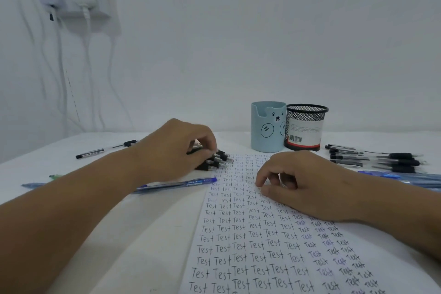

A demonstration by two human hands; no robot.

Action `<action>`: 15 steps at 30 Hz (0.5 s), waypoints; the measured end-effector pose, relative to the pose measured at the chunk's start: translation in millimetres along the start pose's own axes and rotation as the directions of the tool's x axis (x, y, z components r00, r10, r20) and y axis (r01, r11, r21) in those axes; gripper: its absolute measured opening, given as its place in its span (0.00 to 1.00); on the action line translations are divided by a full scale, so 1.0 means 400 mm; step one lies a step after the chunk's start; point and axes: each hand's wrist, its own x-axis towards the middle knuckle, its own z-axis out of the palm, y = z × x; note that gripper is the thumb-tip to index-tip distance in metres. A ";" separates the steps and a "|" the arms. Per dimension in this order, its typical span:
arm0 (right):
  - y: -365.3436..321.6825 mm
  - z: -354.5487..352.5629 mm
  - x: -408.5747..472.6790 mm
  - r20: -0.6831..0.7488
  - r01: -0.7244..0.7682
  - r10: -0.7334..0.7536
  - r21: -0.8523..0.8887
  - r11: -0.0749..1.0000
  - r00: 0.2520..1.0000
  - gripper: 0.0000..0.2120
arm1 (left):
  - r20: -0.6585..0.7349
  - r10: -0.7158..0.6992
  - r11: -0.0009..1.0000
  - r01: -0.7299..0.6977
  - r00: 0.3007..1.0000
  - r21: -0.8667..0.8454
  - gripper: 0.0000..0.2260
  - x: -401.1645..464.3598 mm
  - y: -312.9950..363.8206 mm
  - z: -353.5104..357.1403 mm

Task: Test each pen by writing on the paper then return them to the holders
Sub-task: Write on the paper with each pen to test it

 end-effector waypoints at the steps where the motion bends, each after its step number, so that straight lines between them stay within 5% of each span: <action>1: 0.000 0.000 0.000 0.004 -0.004 0.004 0.001 1.000 1.000 0.03 | -0.065 -0.017 0.998 0.013 0.998 -0.061 0.06 -0.002 0.008 -0.008; 5: -0.004 -0.003 -0.002 0.009 -0.030 0.029 0.010 1.000 1.000 0.03 | -0.318 -0.174 0.910 0.028 0.932 -0.414 0.06 -0.002 0.050 -0.048; 8: -0.009 -0.009 -0.006 0.008 -0.045 0.045 0.005 0.999 0.999 0.03 | -0.386 -0.380 0.701 -0.010 0.841 -0.713 0.10 0.004 0.071 -0.064; 12: -0.020 -0.017 -0.014 -0.056 -0.137 0.155 0.242 0.961 0.986 0.07 | -0.124 -0.575 0.189 -0.017 0.809 -0.982 0.07 0.001 0.100 -0.037; 15: -0.020 -0.017 -0.009 -0.151 -0.175 0.327 0.604 0.778 0.933 0.11 | 0.049 -0.569 -0.050 0.025 0.821 -0.998 0.06 -0.006 0.125 -0.005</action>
